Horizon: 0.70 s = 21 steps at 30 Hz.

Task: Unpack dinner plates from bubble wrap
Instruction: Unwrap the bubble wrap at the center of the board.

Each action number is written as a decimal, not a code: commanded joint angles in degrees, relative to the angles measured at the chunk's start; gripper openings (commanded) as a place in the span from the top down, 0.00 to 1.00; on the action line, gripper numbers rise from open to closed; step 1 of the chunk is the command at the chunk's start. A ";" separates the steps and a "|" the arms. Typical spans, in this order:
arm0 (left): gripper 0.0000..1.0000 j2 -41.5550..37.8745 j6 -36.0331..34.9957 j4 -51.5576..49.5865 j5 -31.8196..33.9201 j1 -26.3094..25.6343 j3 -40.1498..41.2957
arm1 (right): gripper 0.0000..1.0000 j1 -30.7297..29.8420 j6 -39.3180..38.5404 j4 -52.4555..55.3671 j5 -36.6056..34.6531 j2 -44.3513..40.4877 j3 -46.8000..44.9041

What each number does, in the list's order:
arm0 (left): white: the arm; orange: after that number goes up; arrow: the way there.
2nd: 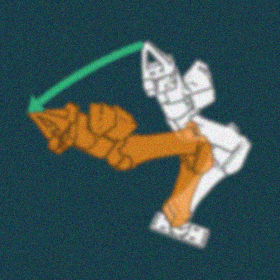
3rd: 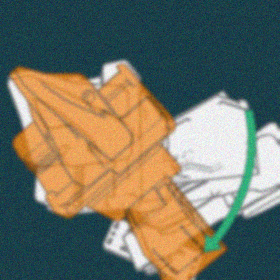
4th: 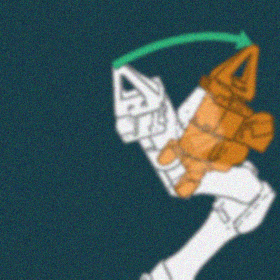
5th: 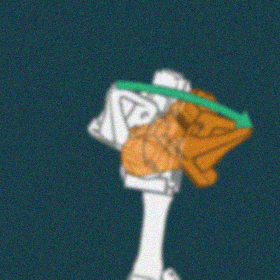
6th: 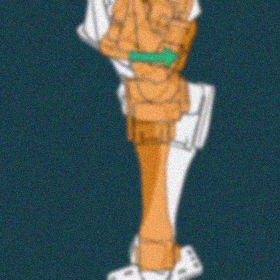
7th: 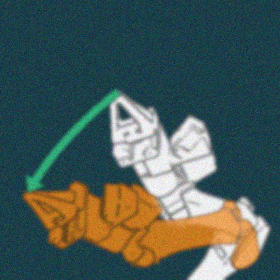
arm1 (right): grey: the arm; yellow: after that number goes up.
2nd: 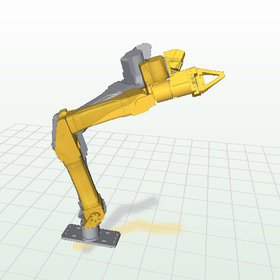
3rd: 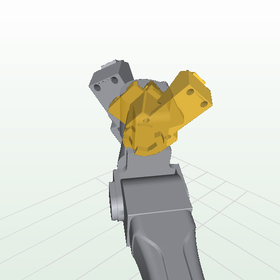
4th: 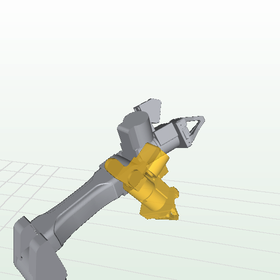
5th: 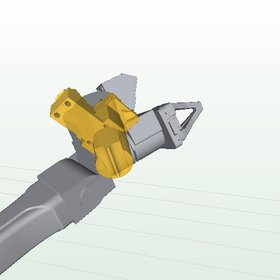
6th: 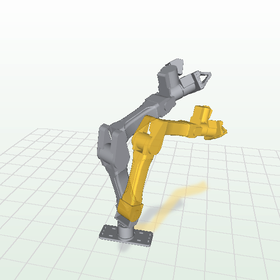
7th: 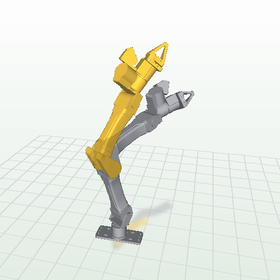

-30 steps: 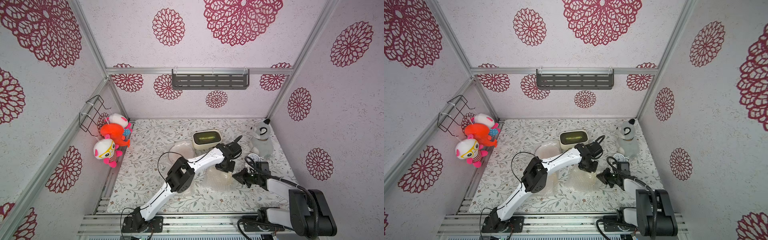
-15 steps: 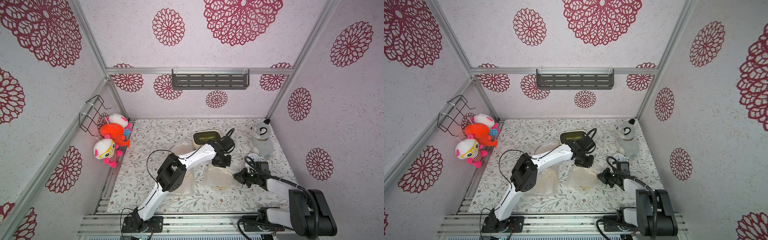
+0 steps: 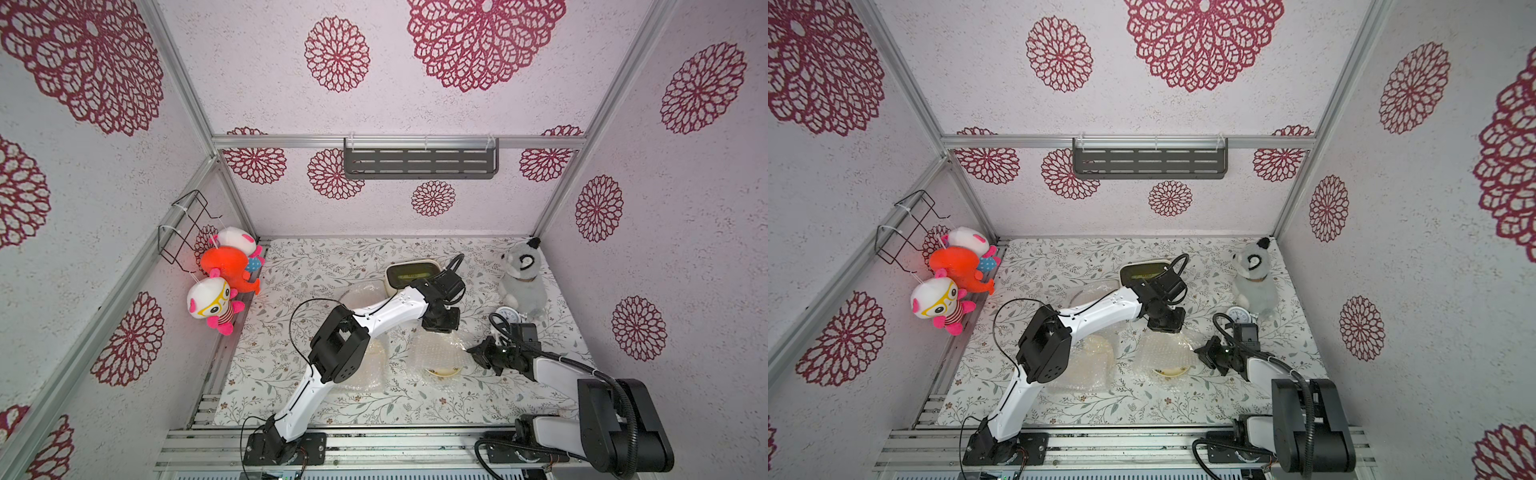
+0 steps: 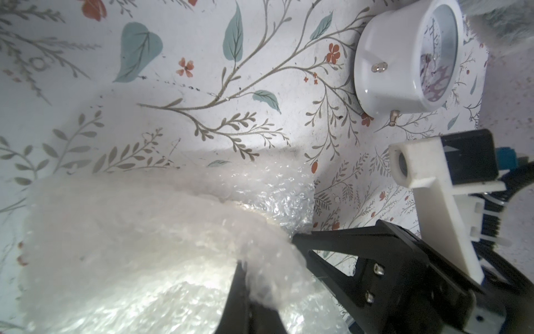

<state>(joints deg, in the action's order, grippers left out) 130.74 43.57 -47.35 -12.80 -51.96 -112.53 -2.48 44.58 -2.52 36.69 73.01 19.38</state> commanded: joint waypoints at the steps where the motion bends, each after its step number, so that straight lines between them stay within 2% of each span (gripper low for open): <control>1: 1.00 -3.91 0.11 1.19 0.21 0.64 0.11 | 1.00 -0.16 -1.16 2.17 -2.32 -0.15 0.44; 21: 1.00 -7.42 -1.28 0.88 -1.26 0.72 3.03 | 1.00 -0.15 -1.62 1.65 -3.20 0.20 0.23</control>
<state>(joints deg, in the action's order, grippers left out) 126.15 43.09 -47.20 -13.52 -51.90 -110.17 -2.48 44.49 -2.48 35.73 73.06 19.38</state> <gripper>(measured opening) 0.048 0.046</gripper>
